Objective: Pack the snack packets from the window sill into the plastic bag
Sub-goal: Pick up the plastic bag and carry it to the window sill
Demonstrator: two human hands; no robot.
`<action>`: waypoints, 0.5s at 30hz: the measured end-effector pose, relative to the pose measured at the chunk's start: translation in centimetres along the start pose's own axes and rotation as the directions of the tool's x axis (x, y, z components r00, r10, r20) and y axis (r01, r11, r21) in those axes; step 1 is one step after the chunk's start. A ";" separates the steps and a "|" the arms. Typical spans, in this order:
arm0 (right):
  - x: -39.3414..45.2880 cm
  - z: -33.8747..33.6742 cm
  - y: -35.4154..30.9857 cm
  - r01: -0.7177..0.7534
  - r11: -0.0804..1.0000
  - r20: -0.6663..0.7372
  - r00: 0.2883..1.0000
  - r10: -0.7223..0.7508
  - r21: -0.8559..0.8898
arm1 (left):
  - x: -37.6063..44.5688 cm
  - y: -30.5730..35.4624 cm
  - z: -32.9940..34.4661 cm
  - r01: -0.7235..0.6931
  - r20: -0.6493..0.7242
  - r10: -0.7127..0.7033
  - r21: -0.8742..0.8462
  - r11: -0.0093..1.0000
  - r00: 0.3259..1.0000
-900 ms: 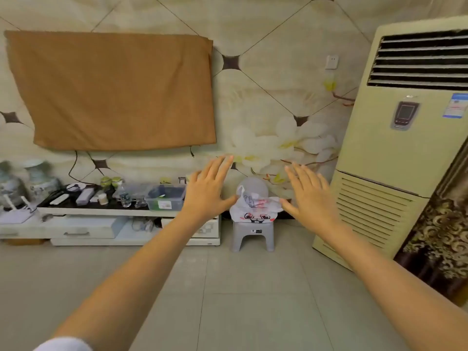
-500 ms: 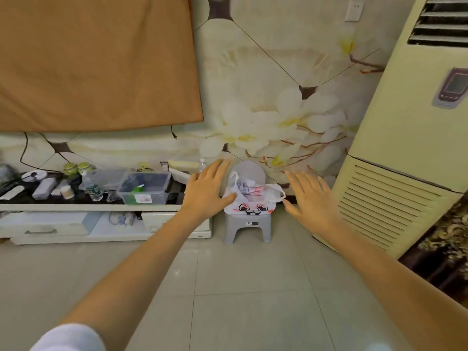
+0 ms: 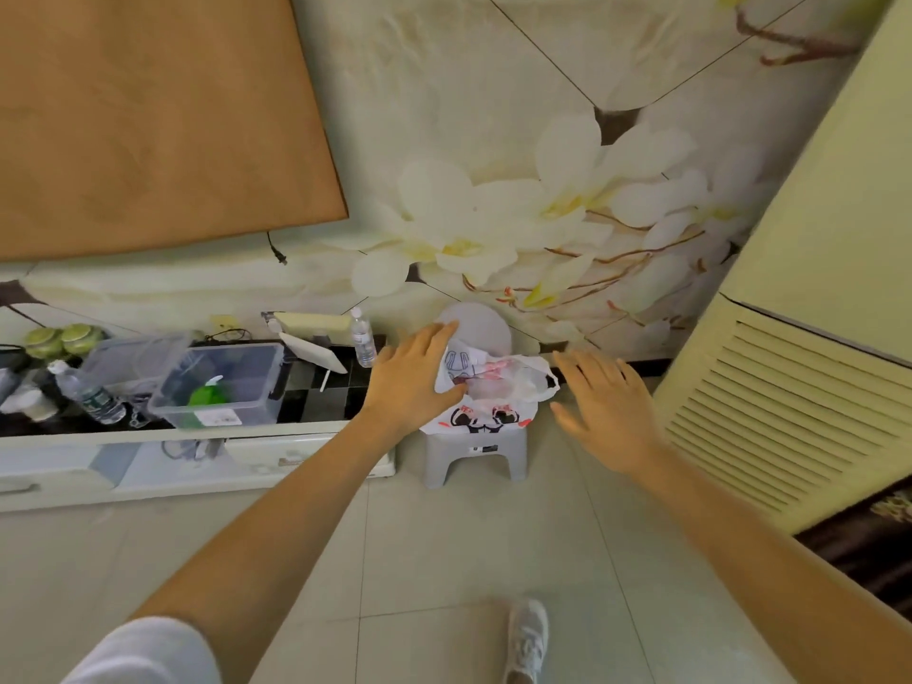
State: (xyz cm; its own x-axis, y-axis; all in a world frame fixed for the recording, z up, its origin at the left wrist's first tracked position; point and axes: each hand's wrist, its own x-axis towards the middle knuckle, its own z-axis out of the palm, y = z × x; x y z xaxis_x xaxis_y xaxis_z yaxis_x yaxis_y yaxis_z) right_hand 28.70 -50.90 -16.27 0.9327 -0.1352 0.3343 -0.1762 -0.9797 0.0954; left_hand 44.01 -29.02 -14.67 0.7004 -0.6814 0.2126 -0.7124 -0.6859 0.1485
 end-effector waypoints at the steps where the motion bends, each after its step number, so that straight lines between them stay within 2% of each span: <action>1: 1.3 1.8 1.0 0.007 1.000 0.011 1.000 -0.007 0.011 | 1.6 -0.2 1.4 0.008 0.010 -0.008 0.000 1.000 1.000; 8: 9.2 12.7 7.0 0.050 0.996 0.098 0.994 -0.057 0.070 | 12.2 -1.4 10.1 0.099 0.162 -0.101 0.019 0.995 0.982; 15: 15.9 21.2 10.3 0.040 0.992 0.292 0.954 -0.074 0.123 | 20.1 -3.8 18.0 0.174 0.254 -0.161 -0.029 0.984 0.954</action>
State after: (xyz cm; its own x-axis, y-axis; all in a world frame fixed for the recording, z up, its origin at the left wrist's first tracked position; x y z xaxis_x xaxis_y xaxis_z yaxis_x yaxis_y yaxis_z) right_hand 48.36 -66.29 -29.88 0.9943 -0.0994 0.0379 -0.0992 -0.9950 -0.0071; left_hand 61.62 -44.74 -28.30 0.7940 -0.6042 -0.0665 -0.5807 -0.7863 0.2110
